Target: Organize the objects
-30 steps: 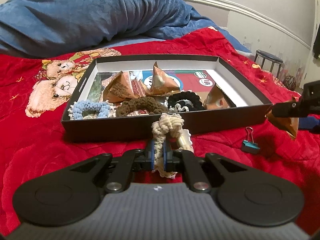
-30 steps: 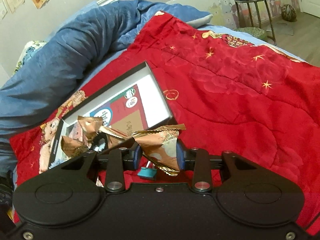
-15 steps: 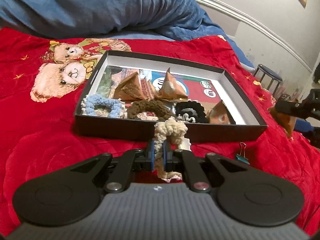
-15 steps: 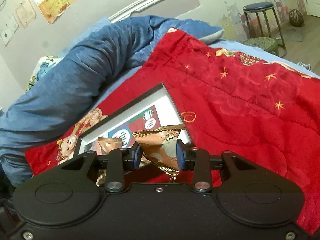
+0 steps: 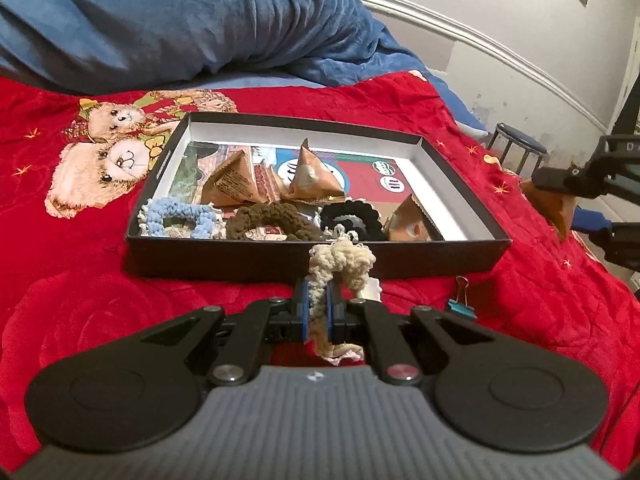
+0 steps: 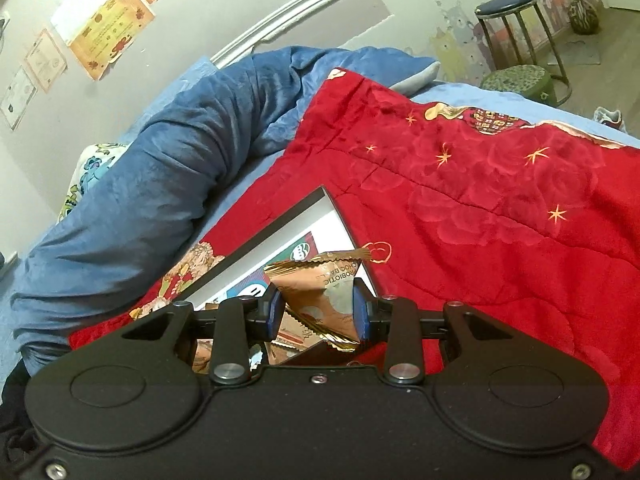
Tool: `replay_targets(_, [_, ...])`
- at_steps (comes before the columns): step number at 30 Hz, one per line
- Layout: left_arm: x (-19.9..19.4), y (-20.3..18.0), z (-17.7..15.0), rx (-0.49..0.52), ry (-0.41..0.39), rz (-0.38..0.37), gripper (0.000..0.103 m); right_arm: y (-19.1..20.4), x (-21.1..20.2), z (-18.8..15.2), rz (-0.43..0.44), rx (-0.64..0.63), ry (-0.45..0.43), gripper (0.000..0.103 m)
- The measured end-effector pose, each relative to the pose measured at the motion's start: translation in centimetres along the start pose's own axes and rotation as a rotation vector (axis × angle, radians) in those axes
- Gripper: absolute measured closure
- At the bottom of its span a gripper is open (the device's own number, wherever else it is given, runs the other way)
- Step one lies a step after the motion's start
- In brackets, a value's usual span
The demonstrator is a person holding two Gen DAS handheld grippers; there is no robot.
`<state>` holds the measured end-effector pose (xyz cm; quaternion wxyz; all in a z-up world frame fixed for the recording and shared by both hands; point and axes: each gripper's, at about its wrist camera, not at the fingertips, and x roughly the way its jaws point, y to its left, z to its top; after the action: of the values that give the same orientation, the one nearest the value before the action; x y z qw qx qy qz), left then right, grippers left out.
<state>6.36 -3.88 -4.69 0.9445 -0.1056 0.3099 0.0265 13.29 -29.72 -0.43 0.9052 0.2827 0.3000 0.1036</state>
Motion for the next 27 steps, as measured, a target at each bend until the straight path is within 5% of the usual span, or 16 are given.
replay_targets(27, [-1.04, 0.5, 0.69, -0.023, -0.052, 0.01, 0.092, 0.58, -0.06, 0.11, 0.029, -0.029, -0.009, 0.069])
